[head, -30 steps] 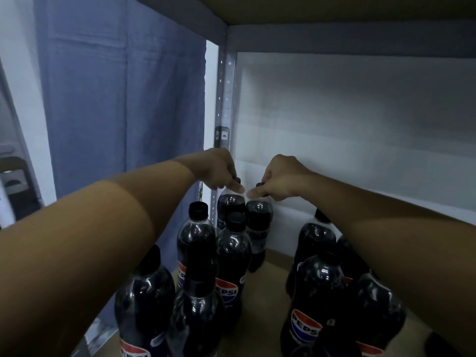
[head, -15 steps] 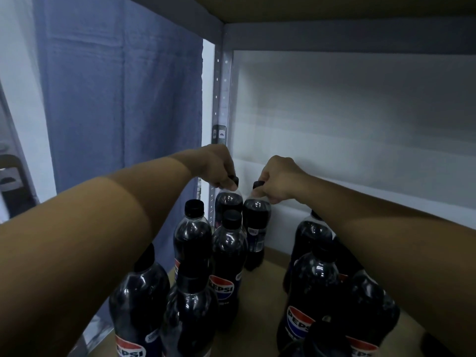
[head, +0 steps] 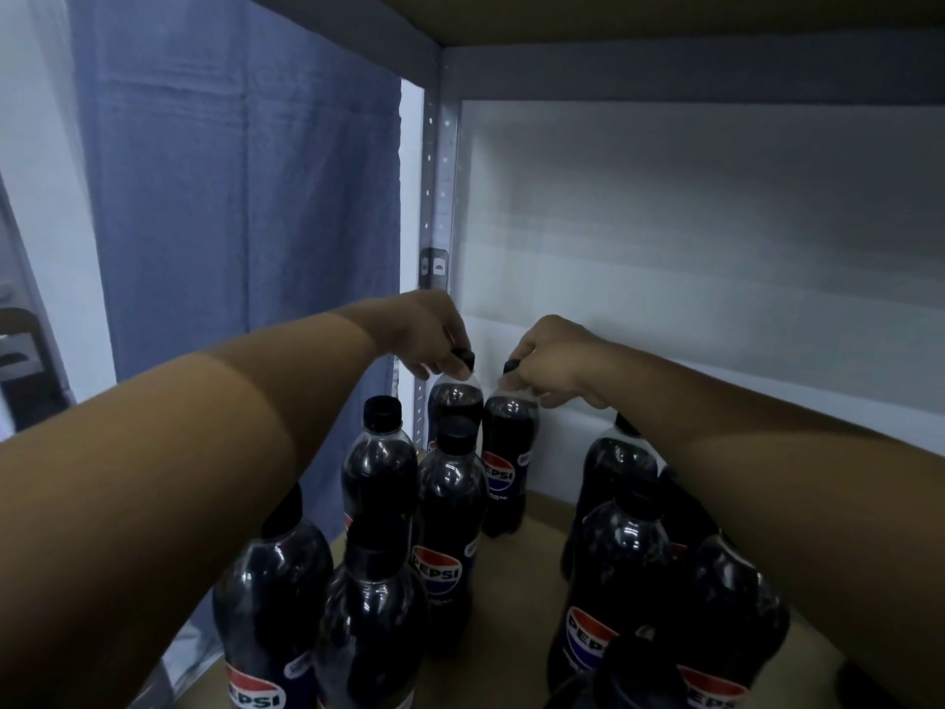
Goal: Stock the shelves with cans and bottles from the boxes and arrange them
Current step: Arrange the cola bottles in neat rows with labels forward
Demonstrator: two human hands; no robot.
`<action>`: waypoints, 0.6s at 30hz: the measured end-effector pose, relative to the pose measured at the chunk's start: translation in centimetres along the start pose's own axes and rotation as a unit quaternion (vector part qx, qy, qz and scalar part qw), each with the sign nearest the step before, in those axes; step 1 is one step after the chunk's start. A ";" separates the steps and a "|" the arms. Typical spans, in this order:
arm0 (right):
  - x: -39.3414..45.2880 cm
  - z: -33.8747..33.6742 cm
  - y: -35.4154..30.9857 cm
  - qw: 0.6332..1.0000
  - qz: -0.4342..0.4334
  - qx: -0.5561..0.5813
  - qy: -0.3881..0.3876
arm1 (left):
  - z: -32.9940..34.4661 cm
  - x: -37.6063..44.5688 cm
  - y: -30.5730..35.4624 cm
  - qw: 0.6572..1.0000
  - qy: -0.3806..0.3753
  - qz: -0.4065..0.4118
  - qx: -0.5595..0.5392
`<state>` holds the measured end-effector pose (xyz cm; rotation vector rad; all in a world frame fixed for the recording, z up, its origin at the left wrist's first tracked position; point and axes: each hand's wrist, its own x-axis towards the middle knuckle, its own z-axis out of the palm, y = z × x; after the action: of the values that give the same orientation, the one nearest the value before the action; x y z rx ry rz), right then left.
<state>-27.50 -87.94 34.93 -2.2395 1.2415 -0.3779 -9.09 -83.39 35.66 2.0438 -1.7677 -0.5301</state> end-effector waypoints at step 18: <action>0.1 1.5 -0.7 0.998 0.006 0.064 -0.014 | -0.9 -0.8 -1.4 0.999 -0.045 0.001 -0.002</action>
<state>-26.20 -87.22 34.12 -2.1212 1.1810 -0.4085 -7.50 -82.38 35.74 2.0445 -1.8188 -0.6329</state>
